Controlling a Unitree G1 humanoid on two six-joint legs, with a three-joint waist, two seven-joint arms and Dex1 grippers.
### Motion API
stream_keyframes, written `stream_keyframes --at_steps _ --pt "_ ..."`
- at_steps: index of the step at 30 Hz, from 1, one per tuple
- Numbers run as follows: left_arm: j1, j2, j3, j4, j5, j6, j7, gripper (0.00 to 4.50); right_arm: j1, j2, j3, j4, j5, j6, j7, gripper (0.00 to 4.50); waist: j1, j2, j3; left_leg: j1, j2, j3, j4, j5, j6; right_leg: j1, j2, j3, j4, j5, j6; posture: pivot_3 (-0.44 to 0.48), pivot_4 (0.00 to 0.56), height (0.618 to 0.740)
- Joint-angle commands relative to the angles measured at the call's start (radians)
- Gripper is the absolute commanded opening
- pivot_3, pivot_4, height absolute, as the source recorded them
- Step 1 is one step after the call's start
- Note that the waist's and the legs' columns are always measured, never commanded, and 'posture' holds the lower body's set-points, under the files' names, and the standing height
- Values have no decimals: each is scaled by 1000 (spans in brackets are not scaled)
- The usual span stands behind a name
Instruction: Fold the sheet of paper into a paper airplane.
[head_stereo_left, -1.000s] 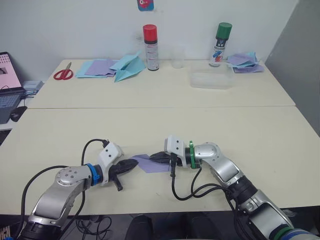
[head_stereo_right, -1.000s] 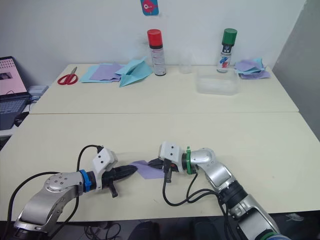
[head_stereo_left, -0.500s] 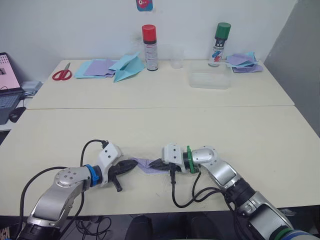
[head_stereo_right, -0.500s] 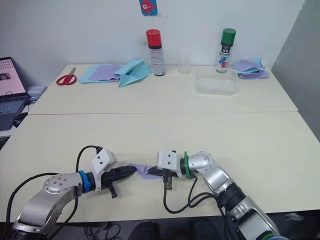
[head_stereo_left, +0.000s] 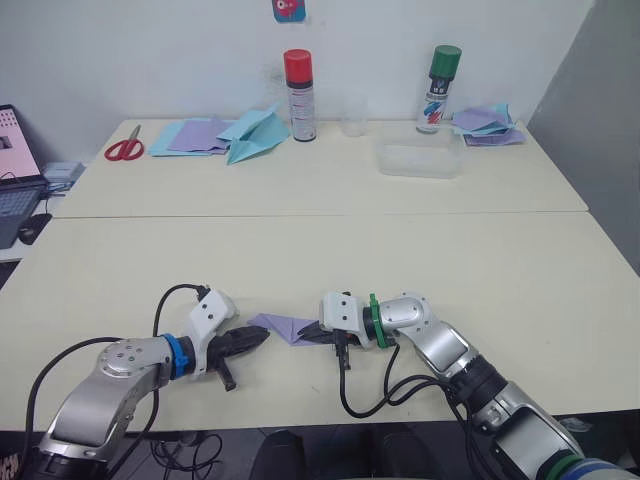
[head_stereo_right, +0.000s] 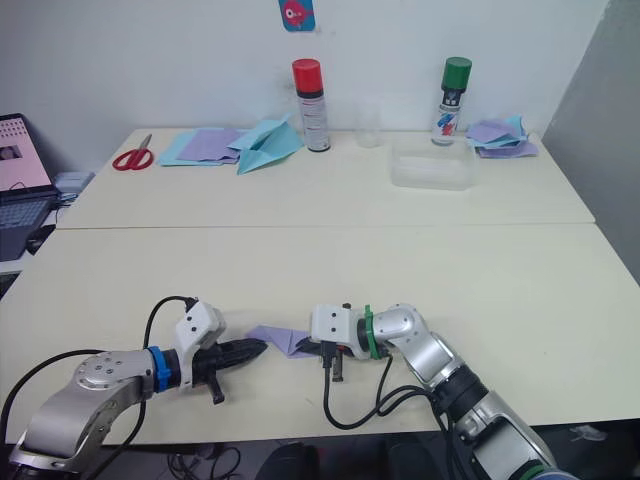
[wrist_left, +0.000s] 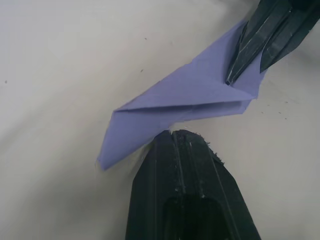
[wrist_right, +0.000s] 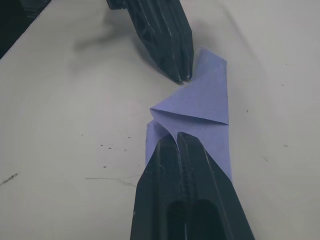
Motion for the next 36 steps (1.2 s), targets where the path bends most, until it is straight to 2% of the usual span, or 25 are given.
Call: stream_keyframes --at_steps 1,4,8,15,21,24,26,29,33,36 --pt "-17 32 75 -1 -92 90 -45 0 -5 -14 -2 20 -22 17 1 34 0 0 1 0 0 0 0 0 0 0 0 0 0 0 0 0 150 740" --pt "-116 5 98 5 -140 138 -14 0 -9 -19 2 25 -25 15 7 34 7 -4 3 -1 0 -1 1 0 0 0 0 -2 0 0 0 0 150 740" --pt "-202 -78 40 8 -111 143 63 0 -14 -23 6 27 -24 15 13 34 15 -5 3 -1 -1 -1 3 0 0 1 0 -1 1 2 1 0 150 740" --pt "-188 -122 -122 63 41 50 94 0 -19 -25 1 31 -28 19 16 34 12 -5 3 -2 0 -1 3 0 0 0 0 0 0 2 1 0 150 740" --pt "-193 -125 -182 142 118 -14 94 0 -15 -31 2 11 -16 19 41 34 17 -4 2 0 -1 -1 4 0 0 2 0 0 0 2 1 0 150 740" --pt "-183 -118 -212 150 133 -32 72 0 -12 -48 8 -11 4 34 96 589 17 -4 1 0 -1 0 4 0 0 2 0 0 0 2 2 0 150 740" --pt "-181 -121 -222 164 144 -41 69 0 -17 -60 1 -25 12 42 117 1217 18 -4 1 0 -1 0 4 0 0 2 0 0 0 2 2 0 150 740" --pt "-180 -127 -229 178 154 -49 67 0 -17 -91 -34 -87 89 154 189 2254 20 -3 1 0 -2 0 4 0 0 2 0 0 0 2 2 0 150 740" --pt "-184 -135 -243 187 161 -52 67 0 -12 -196 -50 -174 152 259 296 2254 22 -2 1 -1 -2 0 5 0 0 2 -1 0 0 2 2 0 150 740" --pt "-187 -137 -246 188 165 -54 66 0 -17 -219 -98 -230 221 357 291 2254 22 -2 0 -1 -2 0 5 0 0 2 -1 0 0 2 2 0 150 740"
